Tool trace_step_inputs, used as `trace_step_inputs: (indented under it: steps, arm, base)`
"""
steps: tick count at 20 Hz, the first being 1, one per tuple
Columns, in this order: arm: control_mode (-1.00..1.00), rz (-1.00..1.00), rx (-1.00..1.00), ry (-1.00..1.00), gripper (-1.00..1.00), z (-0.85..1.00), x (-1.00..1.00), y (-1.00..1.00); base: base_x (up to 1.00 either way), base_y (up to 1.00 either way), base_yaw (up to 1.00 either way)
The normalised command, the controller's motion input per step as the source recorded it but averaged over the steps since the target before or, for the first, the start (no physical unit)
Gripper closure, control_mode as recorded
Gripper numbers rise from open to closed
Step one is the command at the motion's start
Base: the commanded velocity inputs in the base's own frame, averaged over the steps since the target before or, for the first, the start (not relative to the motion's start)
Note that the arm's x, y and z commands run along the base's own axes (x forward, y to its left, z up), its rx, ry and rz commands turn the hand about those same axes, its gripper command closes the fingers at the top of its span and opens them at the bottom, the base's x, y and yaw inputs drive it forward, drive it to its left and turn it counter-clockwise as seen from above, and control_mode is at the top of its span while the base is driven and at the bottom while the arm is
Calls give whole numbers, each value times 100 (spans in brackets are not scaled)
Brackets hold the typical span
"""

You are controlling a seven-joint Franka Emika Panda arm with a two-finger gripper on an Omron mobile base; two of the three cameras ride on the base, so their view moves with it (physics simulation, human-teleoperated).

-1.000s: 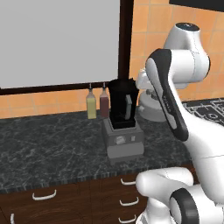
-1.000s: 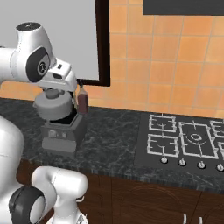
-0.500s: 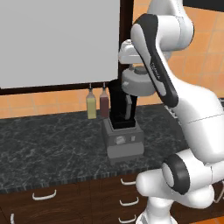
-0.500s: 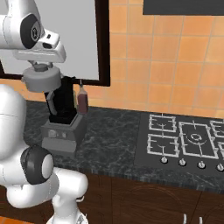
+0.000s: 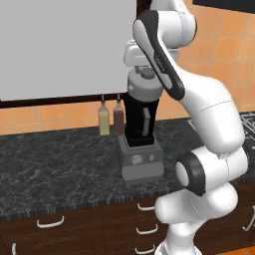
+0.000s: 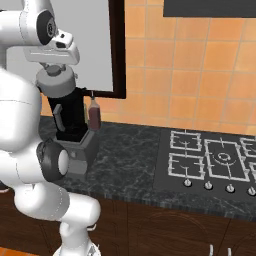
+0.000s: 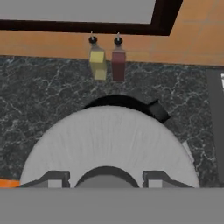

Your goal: Close the lid blender by securely placing the lid on top.

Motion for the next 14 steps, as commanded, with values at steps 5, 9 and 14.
trace_step_inputs:
  steps: [5, 9, 14]
  arm:
    - [-100, -1, 0, 0, 100, -8, 31, 0]
    - [-100, 0, 0, 0, 100, -10, 38, 0]
    - [-100, -1, 0, 0, 100, -21, 44, 0]
  base:
    - [0, 0, 0]
    - [0, 0, 0]
    - [0, 0, 0]
